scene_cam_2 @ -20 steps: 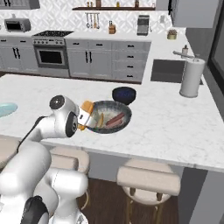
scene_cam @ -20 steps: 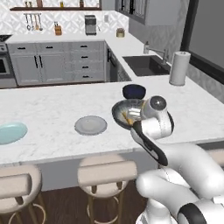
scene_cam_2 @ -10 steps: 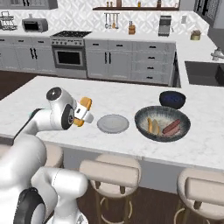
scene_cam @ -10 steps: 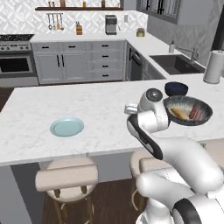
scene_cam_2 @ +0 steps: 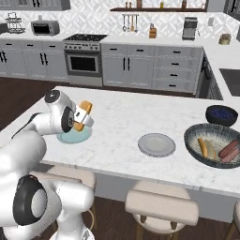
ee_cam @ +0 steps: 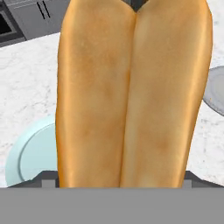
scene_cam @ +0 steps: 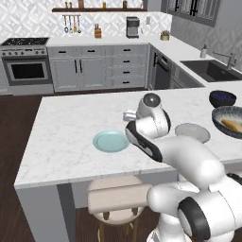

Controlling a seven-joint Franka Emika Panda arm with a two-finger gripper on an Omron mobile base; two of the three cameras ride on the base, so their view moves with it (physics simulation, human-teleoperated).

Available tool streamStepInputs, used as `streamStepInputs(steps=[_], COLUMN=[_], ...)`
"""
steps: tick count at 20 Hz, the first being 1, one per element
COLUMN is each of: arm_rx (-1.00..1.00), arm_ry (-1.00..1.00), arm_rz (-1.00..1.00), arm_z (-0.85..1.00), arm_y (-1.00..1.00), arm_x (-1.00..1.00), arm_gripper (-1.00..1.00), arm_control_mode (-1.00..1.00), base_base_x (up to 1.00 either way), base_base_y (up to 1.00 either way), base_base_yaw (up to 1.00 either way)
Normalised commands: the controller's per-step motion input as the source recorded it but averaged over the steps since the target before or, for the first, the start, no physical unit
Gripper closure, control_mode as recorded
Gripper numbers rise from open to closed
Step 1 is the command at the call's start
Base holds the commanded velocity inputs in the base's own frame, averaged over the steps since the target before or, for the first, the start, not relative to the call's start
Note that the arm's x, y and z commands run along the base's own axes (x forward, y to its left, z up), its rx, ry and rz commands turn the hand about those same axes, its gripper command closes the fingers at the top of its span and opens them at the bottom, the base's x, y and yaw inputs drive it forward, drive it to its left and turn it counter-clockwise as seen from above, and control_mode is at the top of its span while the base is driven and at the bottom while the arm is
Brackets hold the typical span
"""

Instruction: Place one bun and one sausage from the bowl on each plate.

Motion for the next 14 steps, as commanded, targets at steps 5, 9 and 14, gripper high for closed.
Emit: streamStepInputs(steps=[5,9,14], arm_rx=[0.12,0.23,0.00], arm_ry=[0.40,0.24,0.15], arm_rz=[0.06,0.05,0.00], arm_z=[-0.30,-0.71,-0.63], arm_y=[0.51,0.06,0.54], arm_x=[0.78,0.07,0.74], arm_gripper=[1.00,1.00,1.00], arm_control_mode=[-1.00,-1.00,-1.00], base_base_x=[0.00,0.00,0.00], base_base_y=[0.00,0.00,0.00], base_base_yaw=[0.00,0.00,0.00])
